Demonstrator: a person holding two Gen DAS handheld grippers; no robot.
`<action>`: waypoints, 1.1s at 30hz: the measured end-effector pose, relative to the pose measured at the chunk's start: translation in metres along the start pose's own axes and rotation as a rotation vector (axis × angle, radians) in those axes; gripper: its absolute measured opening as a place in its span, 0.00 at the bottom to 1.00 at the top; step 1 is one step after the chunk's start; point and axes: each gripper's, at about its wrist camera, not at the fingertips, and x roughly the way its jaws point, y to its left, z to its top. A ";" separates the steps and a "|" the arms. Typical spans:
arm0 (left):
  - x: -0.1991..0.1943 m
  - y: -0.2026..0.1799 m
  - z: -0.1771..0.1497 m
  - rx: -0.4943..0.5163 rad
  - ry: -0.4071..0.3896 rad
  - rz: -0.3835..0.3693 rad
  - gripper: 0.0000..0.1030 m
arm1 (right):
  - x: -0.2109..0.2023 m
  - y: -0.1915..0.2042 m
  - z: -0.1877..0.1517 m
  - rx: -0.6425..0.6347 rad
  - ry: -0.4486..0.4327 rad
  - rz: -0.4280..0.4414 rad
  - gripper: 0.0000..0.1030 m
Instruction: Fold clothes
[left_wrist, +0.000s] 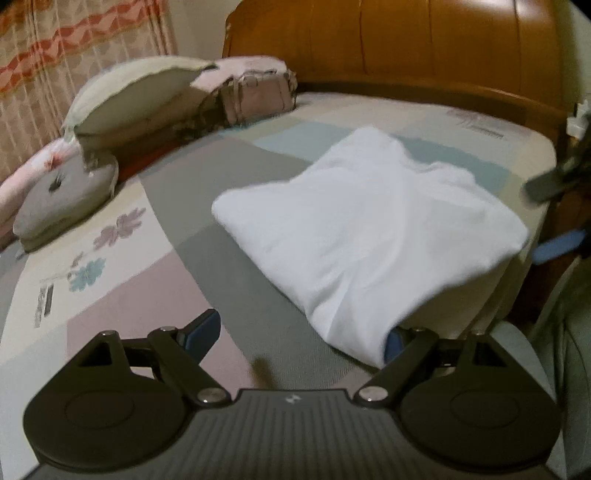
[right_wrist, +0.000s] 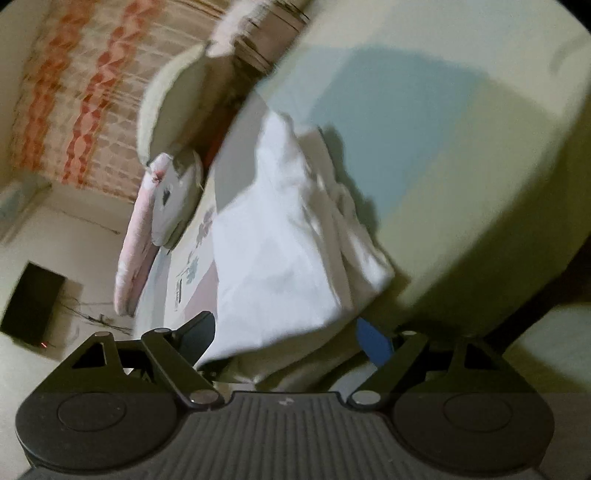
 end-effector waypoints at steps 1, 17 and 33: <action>-0.002 0.001 0.000 0.002 -0.013 -0.004 0.84 | 0.006 -0.002 0.000 0.007 0.004 -0.013 0.79; -0.011 0.028 0.045 -0.156 -0.117 -0.301 0.84 | -0.001 -0.011 0.000 -0.003 -0.109 -0.068 0.11; 0.073 0.035 0.067 -0.169 -0.064 -0.239 0.85 | -0.018 0.017 0.023 -0.290 -0.158 -0.273 0.29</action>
